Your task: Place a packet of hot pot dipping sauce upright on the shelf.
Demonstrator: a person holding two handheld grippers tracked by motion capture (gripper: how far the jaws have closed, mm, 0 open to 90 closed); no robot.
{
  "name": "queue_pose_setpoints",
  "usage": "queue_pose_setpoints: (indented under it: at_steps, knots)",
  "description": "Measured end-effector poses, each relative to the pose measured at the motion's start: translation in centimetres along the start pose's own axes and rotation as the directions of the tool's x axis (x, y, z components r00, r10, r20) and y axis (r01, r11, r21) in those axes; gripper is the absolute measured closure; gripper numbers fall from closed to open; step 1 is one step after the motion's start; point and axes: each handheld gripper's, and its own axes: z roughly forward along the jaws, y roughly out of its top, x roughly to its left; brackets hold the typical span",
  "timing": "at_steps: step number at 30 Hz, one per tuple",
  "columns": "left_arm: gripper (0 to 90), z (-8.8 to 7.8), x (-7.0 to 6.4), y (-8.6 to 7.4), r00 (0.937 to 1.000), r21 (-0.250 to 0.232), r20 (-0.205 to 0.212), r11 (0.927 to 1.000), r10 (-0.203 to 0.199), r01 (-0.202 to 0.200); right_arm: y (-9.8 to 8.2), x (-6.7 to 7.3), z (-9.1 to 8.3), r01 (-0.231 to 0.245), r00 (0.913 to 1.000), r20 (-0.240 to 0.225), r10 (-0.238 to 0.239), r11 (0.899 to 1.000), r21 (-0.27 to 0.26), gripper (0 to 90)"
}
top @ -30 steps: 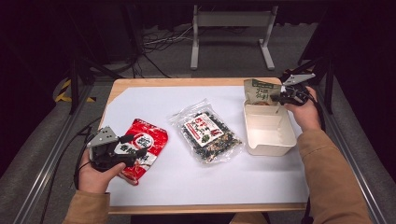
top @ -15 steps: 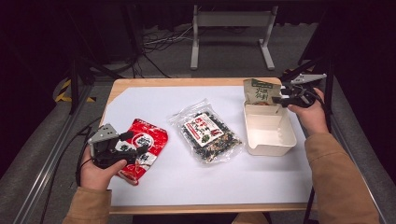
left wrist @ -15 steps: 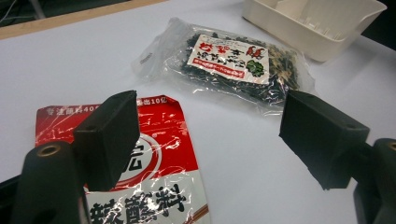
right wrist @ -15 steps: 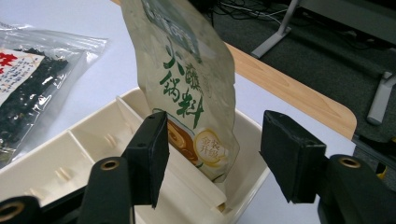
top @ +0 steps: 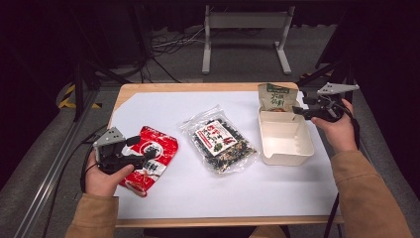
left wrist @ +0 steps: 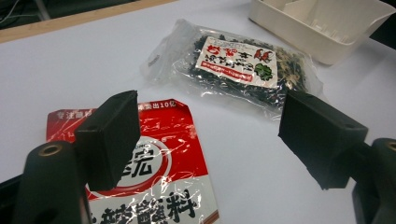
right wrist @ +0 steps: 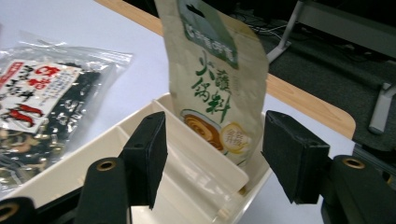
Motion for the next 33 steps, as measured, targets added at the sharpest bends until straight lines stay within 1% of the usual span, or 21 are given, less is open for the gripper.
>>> queue_pose_setpoints:
  at_steps: [1,2,4,5,8,9,10,11,13,14,15,17,19,21,23,25,28,30,31,33]
  knots:
    - [20.9,0.0,0.1,0.1,1.0,-0.005,-0.006,1.0,0.005,-0.005,0.0,0.2,-0.2,-0.001,1.0,-0.005,0.001,1.0,-0.003,40.3]
    - [20.9,0.0,0.1,0.1,1.0,-0.006,-0.005,1.0,-0.001,0.001,0.0,0.5,-0.5,-0.001,0.9999,-0.012,0.001,1.0,-0.007,40.4]
    - [21.0,0.0,0.3,0.2,0.9999,-0.005,-0.011,1.0,0.007,-0.007,0.1,1.1,-0.9,0.005,0.9997,-0.022,-0.005,1.0,-0.008,41.0]
    - [21.3,0.1,0.3,0.2,1.0,-0.001,-0.009,1.0,-0.001,0.001,0.1,1.3,-1.0,0.004,0.9996,-0.027,-0.004,1.0,-0.011,41.2]
    - [21.9,0.1,0.4,0.2,0.9999,0.002,-0.016,1.0,0.0,0.0,0.1,2.1,-1.7,-0.005,0.9988,-0.049,0.004,1.0,-0.024,41.3]
    - [22.0,0.1,0.5,0.2,0.9998,0.003,-0.021,1.0,0.007,-0.007,0.1,2.3,-1.8,-0.003,0.9988,-0.05,0.001,1.0,-0.026,41.3]
    - [22.0,0.0,0.5,0.2,0.9996,0.003,-0.028,1.0,-0.005,0.005,0.1,2.7,-1.9,-0.007,0.9987,-0.051,0.006,1.0,-0.027,41.3]
    - [21.8,0.0,0.6,0.2,0.9994,0.003,-0.033,1.0,-0.006,0.007,0.0,3.0,-2.1,-0.012,0.9987,-0.05,0.011,1.0,-0.02,41.3]
    - [21.7,-0.2,0.7,0.2,0.999,0.001,-0.043,0.9999,-0.011,0.011,-0.3,3.7,-2.2,-0.011,0.9989,-0.047,0.01,1.0,-0.011,41.3]
    - [21.7,-0.3,0.8,0.2,0.9989,0.003,-0.045,0.9999,-0.015,0.015,-0.5,4.2,-2.3,-0.014,0.9983,-0.056,0.013,1.0,-0.024,41.3]
    - [21.7,-0.5,0.9,0.2,0.9984,-0.003,-0.056,0.9999,-0.01,0.01,-0.7,4.4,-2.3,-0.018,0.998,-0.062,0.016,0.999,-0.032,41.4]
    - [21.7,-0.8,1.1,0.2,0.9975,-0.003,-0.07,1.0,-0.009,0.009,-1.1,5.0,-2.3,-0.024,0.997,-0.074,0.021,0.999,-0.041,41.4]
    - [21.5,-1.2,1.3,0.1,0.9971,-0.004,-0.075,0.9999,-0.014,0.014,-1.4,5.4,-2.3,-0.033,0.9959,-0.085,0.029,0.998,-0.049,41.4]
    - [20.9,-1.4,1.6,0.1,0.9968,-0.005,-0.078,0.9999,-0.016,0.016,-1.6,5.9,-2.3,-0.039,0.9951,-0.092,0.035,0.998,-0.046,41.4]
    - [20.5,-1.6,1.8,0.0,0.9963,0.0,-0.083,0.9997,-0.023,0.023,-1.6,6.4,-2.3,-0.033,0.9954,-0.091,0.029,0.999,-0.036,41.5]
    - [19.8,-1.7,2.0,0.0,0.9949,0.003,-0.095,0.9994,-0.034,0.034,-1.6,7.2,-2.2,-0.013,0.9961,-0.088,0.01,0.999,-0.037,41.8]
    - [19.3,-1.8,2.1,-0.1,0.9949,0.012,-0.096,0.9994,-0.031,0.032,-1.5,7.8,-2.1,-0.009,0.9946,-0.104,0.004,0.999,-0.048,42.0]
    - [18.8,-1.8,2.3,-0.1,0.9944,0.019,-0.102,0.9994,-0.027,0.029,-1.4,8.7,-1.9,0.002,0.9927,-0.12,-0.008,0.999,-0.049,42.2]
    - [18.7,-1.8,2.3,-0.1,0.9944,0.019,-0.102,0.9994,-0.027,0.029,-1.4,8.7,-1.9,0.002,0.9927,-0.12,-0.008,0.999,-0.049,42.2]
    - [18.4,-2.0,2.5,-0.2,0.9941,0.024,-0.106,0.9993,-0.024,0.027,-1.4,9.1,-1.9,0.002,0.9905,-0.137,-0.009,0.999,-0.054,42.5]
